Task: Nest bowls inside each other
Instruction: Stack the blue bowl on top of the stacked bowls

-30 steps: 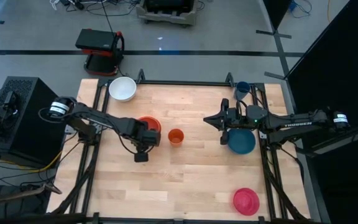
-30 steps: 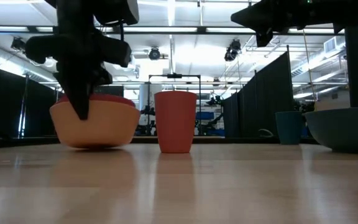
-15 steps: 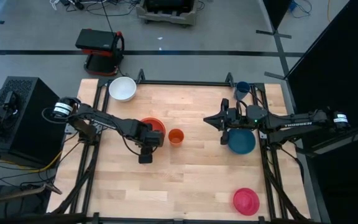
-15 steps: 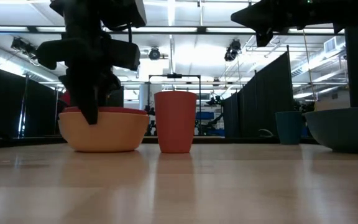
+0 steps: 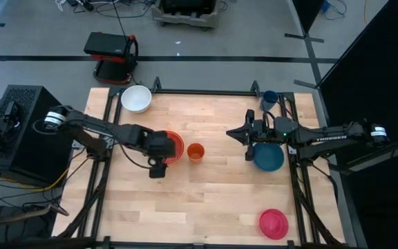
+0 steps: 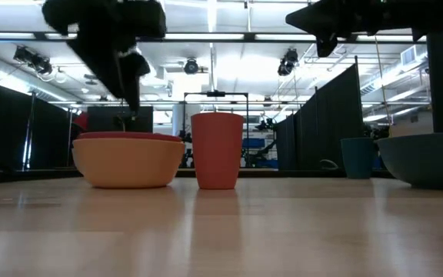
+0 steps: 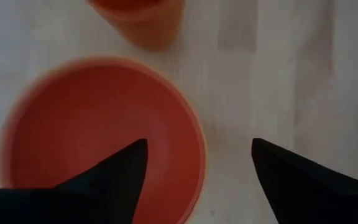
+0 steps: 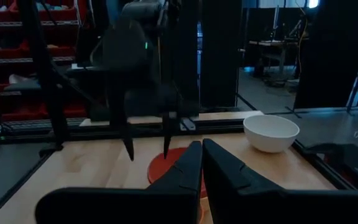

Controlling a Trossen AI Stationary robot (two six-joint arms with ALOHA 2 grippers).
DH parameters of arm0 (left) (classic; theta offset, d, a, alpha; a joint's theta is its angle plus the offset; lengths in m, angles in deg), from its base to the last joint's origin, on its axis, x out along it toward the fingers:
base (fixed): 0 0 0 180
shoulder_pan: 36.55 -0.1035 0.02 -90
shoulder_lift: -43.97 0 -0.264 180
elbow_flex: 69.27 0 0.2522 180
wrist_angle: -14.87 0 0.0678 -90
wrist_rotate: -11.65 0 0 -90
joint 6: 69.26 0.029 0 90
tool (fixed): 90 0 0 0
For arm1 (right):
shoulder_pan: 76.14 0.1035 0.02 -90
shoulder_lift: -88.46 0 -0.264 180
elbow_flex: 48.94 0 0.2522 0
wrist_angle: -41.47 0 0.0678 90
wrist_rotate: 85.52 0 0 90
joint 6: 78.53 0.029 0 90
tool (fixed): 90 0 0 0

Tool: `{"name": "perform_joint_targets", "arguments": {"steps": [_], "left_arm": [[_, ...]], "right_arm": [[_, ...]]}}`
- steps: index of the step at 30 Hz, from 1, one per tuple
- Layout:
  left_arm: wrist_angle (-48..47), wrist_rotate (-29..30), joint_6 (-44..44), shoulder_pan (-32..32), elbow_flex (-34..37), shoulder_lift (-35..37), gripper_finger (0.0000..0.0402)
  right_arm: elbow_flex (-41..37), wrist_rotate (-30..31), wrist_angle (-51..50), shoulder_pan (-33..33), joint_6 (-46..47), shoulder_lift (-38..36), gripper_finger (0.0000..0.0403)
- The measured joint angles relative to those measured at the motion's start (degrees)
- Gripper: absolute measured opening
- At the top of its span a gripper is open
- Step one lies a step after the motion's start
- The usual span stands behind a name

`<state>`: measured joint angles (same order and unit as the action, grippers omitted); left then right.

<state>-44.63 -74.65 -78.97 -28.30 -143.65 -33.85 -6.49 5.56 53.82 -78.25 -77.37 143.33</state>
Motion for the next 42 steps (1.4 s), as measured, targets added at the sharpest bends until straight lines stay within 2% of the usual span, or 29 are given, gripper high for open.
{"name": "perform_joint_targets", "arguments": {"steps": [5, 13, 30, 34, 38, 42], "left_arm": [[0.24, 0.88, 0.06, 0.17, -0.06, 6.17, 0.0257], [5.13, 0.9, 0.01, 1.66, 1.83, 13.13, 0.024], [5.24, 2.34, -1.02, 1.87, 1.92, 13.33, 0.0236], [5.2, 2.4, -1.25, 1.88, 1.92, 13.33, 0.0232], [5.2, 2.4, -1.45, 1.88, 1.95, 13.33, 0.023], [5.2, 2.4, -1.45, 1.88, 1.95, 13.31, 0.023]], "right_arm": [[0.02, 0.33, -8.8, 0.02, -0.28, -1.02, 0.0], [0.02, 6.5, -24.59, 0.0, 5.65, -6.8, 0.0], [0.02, 3.19, -50.37, 2.4, 29.24, -5.92, 0.0138], [0.02, 3.14, -51.28, 2.42, 31.1, -5.9, 0.0168], [0.09, 3.12, -52.92, 2.25, 33.19, -5.9, 0.0177], [3.22, 3.23, -60.62, 2.25, 35.2, -5.88, 0.0165]]}}
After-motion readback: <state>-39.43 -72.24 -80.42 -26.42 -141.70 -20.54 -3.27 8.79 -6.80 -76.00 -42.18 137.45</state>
